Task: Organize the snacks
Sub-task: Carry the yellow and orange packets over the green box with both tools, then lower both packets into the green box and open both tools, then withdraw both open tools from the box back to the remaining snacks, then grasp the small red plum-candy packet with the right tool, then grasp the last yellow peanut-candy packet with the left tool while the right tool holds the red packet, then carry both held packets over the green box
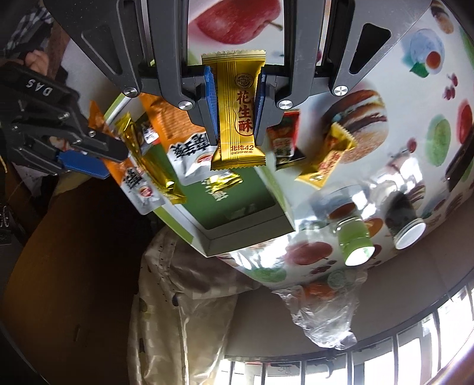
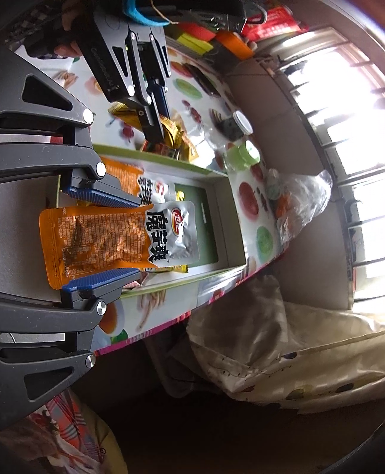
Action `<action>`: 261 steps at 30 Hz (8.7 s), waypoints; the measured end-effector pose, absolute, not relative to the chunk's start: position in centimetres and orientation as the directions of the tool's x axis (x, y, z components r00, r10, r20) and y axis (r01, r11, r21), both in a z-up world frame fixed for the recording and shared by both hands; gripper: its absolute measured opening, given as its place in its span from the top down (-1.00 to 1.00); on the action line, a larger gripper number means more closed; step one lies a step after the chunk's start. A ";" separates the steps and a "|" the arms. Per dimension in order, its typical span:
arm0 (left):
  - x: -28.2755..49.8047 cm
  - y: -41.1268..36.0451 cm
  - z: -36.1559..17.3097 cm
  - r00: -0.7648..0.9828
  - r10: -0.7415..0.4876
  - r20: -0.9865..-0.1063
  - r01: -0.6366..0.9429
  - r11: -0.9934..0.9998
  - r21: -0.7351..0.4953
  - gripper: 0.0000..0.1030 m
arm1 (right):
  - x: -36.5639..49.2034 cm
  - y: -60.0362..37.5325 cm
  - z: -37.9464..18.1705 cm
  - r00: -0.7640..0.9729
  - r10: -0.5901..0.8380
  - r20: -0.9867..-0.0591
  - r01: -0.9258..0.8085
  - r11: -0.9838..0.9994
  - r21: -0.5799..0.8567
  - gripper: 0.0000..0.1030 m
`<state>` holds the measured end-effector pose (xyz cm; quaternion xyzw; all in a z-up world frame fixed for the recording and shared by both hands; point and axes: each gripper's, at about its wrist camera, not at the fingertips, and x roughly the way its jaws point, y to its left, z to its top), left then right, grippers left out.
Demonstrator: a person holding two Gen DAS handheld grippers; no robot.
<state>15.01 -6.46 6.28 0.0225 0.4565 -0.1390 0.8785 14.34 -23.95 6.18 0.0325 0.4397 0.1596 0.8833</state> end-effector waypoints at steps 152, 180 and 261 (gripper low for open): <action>16.9 8.4 2.3 0.555 -0.185 -0.811 -0.034 0.969 -0.244 0.05 | 17.5 -7.2 2.6 0.483 0.377 -0.790 -0.434 0.887 0.158 0.97; 18.7 8.3 2.3 0.548 -0.200 -0.812 -0.017 0.968 -0.250 0.04 | 18.8 -5.9 1.7 0.457 0.338 -0.823 -0.506 0.859 0.071 0.81; 16.6 -1.7 6.9 0.595 -0.247 -0.765 0.199 0.967 -0.157 0.57 | 12.1 -19.1 8.4 0.630 0.348 -0.694 -0.267 0.936 0.227 0.84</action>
